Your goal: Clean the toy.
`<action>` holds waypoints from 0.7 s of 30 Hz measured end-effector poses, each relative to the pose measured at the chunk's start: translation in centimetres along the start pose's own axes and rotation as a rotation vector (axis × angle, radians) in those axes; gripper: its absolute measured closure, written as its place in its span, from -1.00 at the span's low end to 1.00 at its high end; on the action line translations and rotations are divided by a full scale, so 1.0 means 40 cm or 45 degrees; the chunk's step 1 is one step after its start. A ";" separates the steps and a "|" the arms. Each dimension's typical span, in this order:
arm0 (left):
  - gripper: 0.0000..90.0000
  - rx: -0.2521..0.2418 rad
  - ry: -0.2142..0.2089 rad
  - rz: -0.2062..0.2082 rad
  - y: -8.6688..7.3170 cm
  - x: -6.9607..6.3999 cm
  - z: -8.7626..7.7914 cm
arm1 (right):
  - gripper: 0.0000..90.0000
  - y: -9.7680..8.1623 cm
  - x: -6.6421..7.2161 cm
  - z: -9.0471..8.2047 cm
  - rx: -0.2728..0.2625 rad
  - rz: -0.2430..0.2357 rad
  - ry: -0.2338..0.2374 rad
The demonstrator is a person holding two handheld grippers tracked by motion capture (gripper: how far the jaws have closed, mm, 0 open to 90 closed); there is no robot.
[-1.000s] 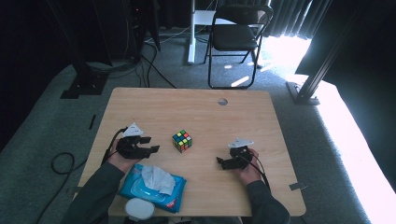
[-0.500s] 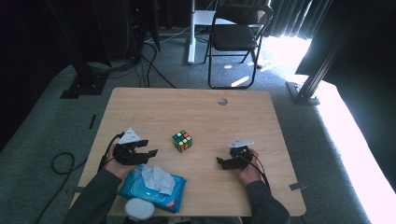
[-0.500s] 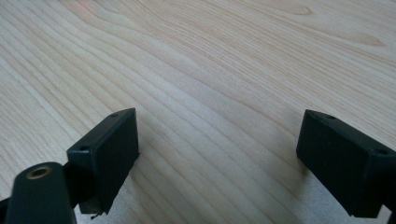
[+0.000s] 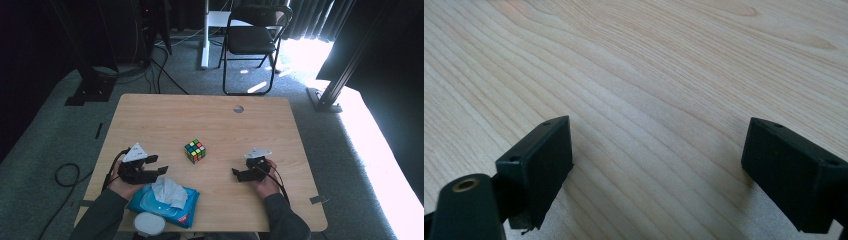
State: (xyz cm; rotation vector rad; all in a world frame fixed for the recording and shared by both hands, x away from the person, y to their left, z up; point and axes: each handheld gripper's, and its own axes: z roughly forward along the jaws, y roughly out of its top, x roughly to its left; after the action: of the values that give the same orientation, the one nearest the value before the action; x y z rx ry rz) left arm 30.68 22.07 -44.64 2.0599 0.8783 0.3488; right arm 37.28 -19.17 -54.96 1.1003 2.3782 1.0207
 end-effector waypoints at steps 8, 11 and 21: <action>-0.13 0.005 -0.028 -0.024 -0.026 -0.004 -0.011 | -0.72 0.000 0.000 0.000 0.000 0.000 0.000; -0.13 0.015 -0.040 -0.030 -0.036 -0.010 -0.010 | -0.72 0.000 0.000 0.000 0.001 0.000 0.000; -0.13 0.042 -0.077 -0.026 -0.048 -0.030 0.004 | -0.72 0.000 0.000 0.000 0.000 0.000 0.000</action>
State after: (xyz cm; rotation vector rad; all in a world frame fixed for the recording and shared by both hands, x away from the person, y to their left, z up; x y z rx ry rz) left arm 29.01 21.89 -46.18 2.0793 0.8732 0.2610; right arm 37.29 -19.17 -54.96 1.1002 2.3781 1.0208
